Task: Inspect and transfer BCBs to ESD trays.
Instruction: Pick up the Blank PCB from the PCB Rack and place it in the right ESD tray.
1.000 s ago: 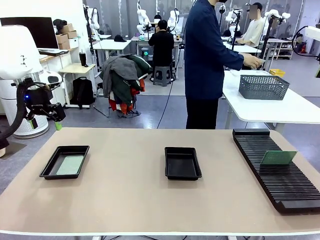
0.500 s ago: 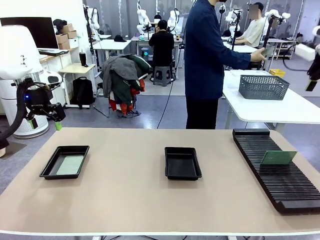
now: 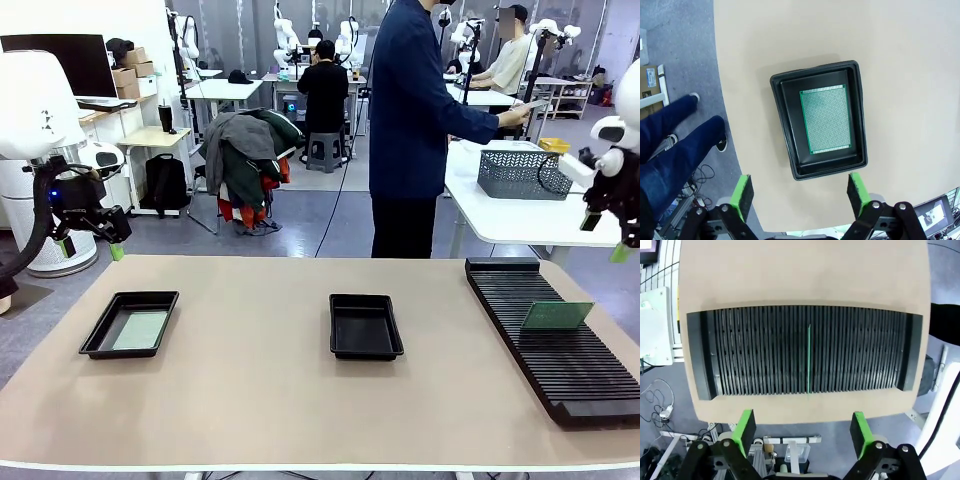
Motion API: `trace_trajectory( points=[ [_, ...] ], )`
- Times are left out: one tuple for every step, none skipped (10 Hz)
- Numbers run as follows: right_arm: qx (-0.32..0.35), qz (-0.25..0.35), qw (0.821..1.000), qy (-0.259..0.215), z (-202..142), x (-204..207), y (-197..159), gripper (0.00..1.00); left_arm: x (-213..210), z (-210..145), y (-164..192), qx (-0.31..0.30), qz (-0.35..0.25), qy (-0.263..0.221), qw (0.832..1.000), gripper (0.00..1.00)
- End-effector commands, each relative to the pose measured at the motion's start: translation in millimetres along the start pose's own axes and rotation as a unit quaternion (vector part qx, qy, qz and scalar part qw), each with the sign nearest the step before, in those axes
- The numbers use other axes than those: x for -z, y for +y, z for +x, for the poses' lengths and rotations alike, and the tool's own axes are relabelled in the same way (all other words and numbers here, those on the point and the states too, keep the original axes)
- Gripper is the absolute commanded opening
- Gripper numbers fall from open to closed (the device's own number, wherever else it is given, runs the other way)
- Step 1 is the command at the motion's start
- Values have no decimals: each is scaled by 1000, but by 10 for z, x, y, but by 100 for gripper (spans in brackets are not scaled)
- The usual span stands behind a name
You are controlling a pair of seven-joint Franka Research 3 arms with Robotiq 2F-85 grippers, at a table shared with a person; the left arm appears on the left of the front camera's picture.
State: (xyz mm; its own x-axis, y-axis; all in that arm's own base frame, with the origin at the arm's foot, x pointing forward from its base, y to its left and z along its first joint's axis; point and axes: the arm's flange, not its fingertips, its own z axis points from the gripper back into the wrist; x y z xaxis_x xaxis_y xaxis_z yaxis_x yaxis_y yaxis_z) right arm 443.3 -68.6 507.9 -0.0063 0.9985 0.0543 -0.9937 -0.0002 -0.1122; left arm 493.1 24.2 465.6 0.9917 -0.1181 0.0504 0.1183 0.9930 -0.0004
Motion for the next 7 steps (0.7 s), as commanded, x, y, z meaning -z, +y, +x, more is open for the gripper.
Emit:
trace_trajectory(
  points=[
    [-17,-10,1000,-19,-11,227,-6,100,28,-11,7,3,-4,-5,1000,100],
    [-24,-13,999,-19,8,364,-11,100,28,-11,7,3,-4,-5,1000,100],
    [-32,-17,999,-15,47,469,-13,100,28,-11,7,3,-4,-5,1000,100],
    [-26,-19,999,-14,65,574,-16,100,28,-11,7,3,-4,-5,1000,100],
    [-22,-21,999,-10,58,663,-12,100,28,-11,7,3,-4,-5,1000,100],
    [-21,-19,1000,-12,47,762,-13,100,28,-11,7,3,-4,-5,1000,100],
    [-20,-17,1000,-8,51,865,-20,100,28,-11,7,3,-4,-5,1000,100]
  ],
)
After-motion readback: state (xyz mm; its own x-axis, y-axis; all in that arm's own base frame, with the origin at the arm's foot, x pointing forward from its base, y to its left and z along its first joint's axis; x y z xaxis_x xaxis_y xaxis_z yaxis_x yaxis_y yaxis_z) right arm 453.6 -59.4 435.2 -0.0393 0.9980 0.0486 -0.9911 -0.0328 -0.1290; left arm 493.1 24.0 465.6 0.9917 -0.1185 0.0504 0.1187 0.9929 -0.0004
